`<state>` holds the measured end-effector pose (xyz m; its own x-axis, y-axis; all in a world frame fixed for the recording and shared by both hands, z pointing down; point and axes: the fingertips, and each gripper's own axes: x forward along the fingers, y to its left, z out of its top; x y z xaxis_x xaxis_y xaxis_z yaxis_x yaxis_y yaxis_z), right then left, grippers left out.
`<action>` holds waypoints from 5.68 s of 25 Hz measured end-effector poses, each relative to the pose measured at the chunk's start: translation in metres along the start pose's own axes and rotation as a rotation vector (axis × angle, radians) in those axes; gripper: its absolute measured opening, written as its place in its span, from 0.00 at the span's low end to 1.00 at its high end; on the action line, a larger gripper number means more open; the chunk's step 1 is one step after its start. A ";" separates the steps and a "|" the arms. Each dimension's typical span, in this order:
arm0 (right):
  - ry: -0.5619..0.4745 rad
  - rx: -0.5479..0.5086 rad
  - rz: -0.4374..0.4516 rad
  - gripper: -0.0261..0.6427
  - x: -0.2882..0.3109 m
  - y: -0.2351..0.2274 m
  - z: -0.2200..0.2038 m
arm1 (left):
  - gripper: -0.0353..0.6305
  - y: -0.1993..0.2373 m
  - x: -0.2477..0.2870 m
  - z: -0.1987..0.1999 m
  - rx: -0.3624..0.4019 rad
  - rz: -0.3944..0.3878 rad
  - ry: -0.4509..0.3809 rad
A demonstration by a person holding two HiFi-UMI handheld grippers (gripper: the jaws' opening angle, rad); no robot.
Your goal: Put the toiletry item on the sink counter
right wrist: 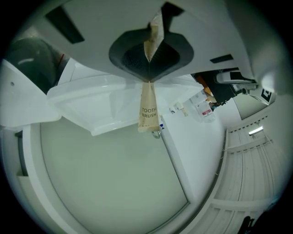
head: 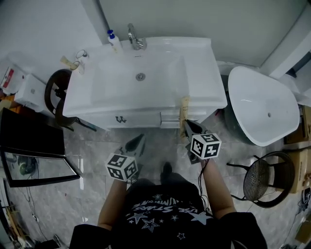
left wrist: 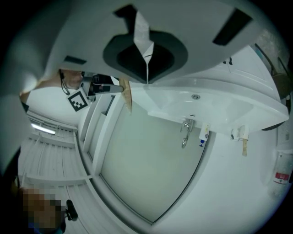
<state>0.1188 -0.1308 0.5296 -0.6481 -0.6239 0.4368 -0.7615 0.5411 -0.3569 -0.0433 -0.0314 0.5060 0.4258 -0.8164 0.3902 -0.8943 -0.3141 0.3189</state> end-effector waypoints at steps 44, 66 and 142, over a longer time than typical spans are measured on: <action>0.160 -0.213 -0.260 0.06 0.192 -0.173 0.176 | 0.08 0.152 0.244 0.191 0.086 -0.140 -0.016; 0.509 -1.032 -0.323 0.06 0.303 -0.254 0.218 | 0.08 0.206 0.311 0.204 0.189 -0.073 0.012; -0.036 -0.970 -0.257 0.06 0.148 -0.107 0.224 | 0.08 0.085 0.185 0.172 0.202 0.001 -0.116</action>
<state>0.1007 -0.4071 0.4479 -0.4781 -0.7942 0.3751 -0.5487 0.6036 0.5785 -0.0647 -0.2921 0.4571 0.4170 -0.8630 0.2851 -0.9089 -0.3948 0.1342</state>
